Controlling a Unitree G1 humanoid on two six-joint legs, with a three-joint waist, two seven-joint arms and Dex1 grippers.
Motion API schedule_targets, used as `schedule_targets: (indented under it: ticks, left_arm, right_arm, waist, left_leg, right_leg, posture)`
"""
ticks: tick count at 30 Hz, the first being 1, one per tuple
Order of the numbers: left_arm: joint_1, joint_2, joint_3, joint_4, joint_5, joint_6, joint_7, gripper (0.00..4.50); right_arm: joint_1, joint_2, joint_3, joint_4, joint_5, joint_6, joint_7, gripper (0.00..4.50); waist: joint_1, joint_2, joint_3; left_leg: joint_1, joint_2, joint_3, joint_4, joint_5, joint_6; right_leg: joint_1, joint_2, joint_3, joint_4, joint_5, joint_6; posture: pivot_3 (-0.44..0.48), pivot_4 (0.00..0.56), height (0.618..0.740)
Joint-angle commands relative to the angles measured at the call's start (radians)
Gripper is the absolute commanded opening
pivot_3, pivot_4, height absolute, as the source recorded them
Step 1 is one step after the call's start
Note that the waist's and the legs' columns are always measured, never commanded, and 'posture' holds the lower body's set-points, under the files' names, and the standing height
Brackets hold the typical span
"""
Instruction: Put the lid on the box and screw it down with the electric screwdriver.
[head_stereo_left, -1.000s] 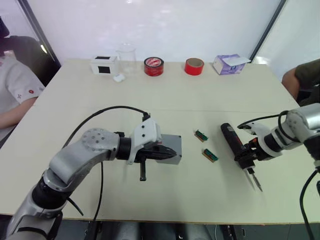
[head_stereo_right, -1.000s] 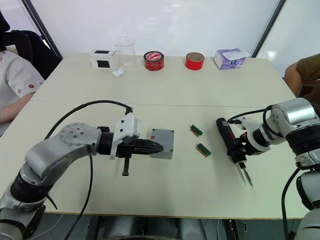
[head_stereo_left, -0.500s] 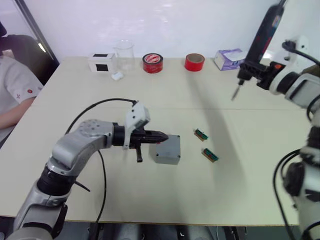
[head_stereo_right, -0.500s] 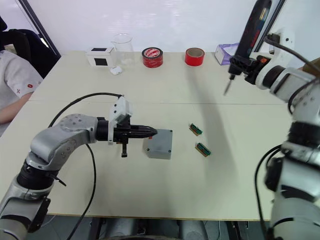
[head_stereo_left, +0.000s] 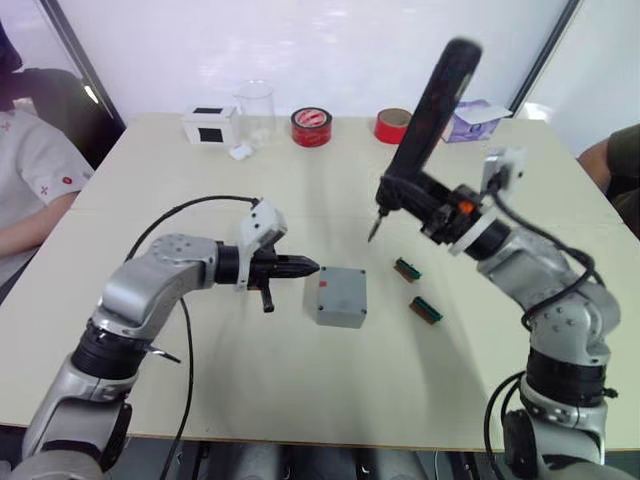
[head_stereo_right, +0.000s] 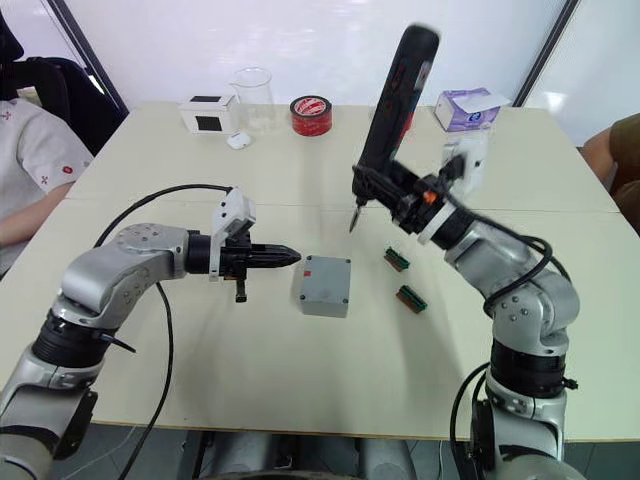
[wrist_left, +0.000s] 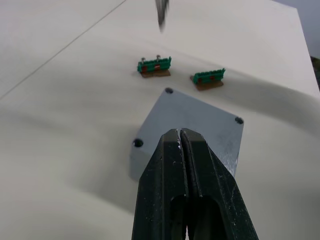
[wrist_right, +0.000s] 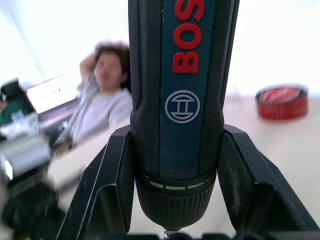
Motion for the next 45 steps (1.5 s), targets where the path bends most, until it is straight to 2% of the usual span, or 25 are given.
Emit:
schedule_targets:
  ticks: [1, 14, 35, 45]
  left_arm:
    - [-0.02, -0.015, -0.056, -0.01, 0.046, -0.033, -0.022, 0.0]
    - [0.009, -0.034, -0.156, 0.063, 0.184, -0.132, -0.058, 0.0]
    - [-0.009, -0.063, -0.143, 0.083, 0.208, -0.137, -0.076, 0.0]
    - [-0.006, -0.056, -0.184, 0.105, 0.268, -0.176, -0.084, 0.0]
  right_arm:
    - [-0.005, -0.002, 0.036, -0.052, -0.034, -0.076, 0.029, 1.73]
    - [0.035, 0.016, 0.125, -0.052, -0.118, -0.132, 0.01, 1.73]
    - [0.062, -0.009, 0.134, 0.0, -0.178, -0.171, 0.038, 1.73]
    - [0.136, -0.009, 0.231, 0.027, -0.254, -0.2, 0.067, 1.73]
  waist:
    - [-0.003, 0.0, 0.0]
    - [0.001, 0.0, 0.0]
    - [0.0, 0.0, 0.0]
    - [0.0, -0.002, -0.002]
  left_leg:
    - [0.0, 0.0, 0.0, 0.0, 0.0, 0.0]
    - [0.0, 0.001, 0.0, 0.0, 0.0, 0.0]
    - [0.001, 0.001, -0.001, 0.0, 0.0, 0.0]
    - [0.004, 0.001, 0.0, 0.0, 0.0, 0.0]
  right_leg:
    - [0.0, 0.0, 0.0, 0.0, 0.0, 0.0]
    - [-0.001, 0.002, 0.0, 0.001, 0.0, 0.0]
    - [0.0, 0.002, 0.0, 0.001, 0.0, 0.0]
    - [0.004, 0.002, 0.0, 0.001, 0.0, 0.0]
  posture:
    - [0.0, 0.15, 0.74]
    - [0.0, 0.15, 0.74]
    - [0.0, 0.15, 0.74]
    - [0.0, 0.15, 0.74]
